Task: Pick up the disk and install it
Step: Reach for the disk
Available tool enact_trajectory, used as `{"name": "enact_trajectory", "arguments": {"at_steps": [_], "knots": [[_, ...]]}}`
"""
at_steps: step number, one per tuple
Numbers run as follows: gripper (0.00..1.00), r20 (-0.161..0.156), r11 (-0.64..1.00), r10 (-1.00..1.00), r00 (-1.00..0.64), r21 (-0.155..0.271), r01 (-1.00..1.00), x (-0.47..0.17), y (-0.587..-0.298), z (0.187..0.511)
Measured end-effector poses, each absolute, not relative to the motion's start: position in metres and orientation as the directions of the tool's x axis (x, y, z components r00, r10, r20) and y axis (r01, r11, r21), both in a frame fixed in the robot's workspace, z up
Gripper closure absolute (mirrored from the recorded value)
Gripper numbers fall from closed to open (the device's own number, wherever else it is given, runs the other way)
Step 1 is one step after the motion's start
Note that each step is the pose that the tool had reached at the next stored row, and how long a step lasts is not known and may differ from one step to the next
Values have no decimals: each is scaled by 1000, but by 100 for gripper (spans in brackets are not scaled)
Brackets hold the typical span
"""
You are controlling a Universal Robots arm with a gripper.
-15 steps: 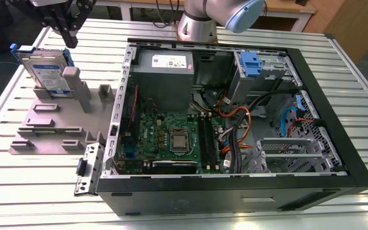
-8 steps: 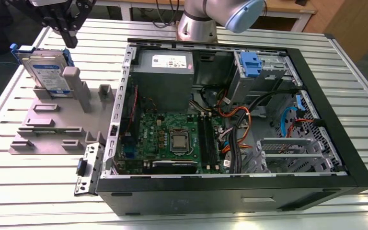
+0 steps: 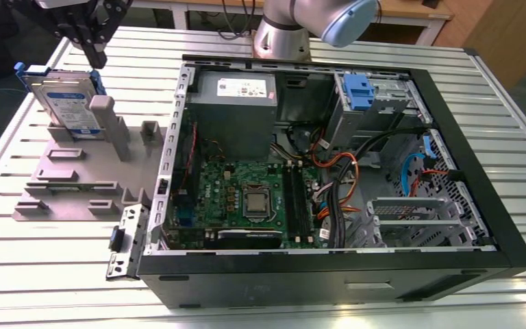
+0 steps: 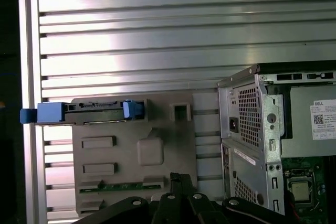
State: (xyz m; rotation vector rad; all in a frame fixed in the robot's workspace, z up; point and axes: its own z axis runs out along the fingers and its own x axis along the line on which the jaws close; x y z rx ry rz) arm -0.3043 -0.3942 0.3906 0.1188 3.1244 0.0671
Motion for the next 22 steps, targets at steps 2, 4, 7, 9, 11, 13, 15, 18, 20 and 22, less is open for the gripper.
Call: {"name": "enact_trajectory", "arguments": {"at_steps": [2, 4, 7, 9, 11, 13, 15, 18, 20, 22], "knots": [[89, -13, 996, 76, -997, 43, 76, -307, -394, 391], [89, -13, 996, 76, -997, 43, 76, -309, -394, 391], [89, -13, 996, 76, -997, 44, 76, -313, -393, 391], [89, -13, 996, 76, -997, 43, 76, -316, -393, 391], [89, -13, 996, 76, -997, 43, 76, -319, -392, 391], [89, -13, 996, 76, -997, 43, 76, -320, -392, 391], [89, -13, 996, 76, -997, 43, 75, -320, -392, 391], [89, -13, 996, 76, -997, 43, 76, -320, -392, 391], [89, -13, 996, 76, -997, 43, 76, -320, -392, 391], [89, -13, 996, 76, -997, 43, 76, -320, -392, 391]]}}
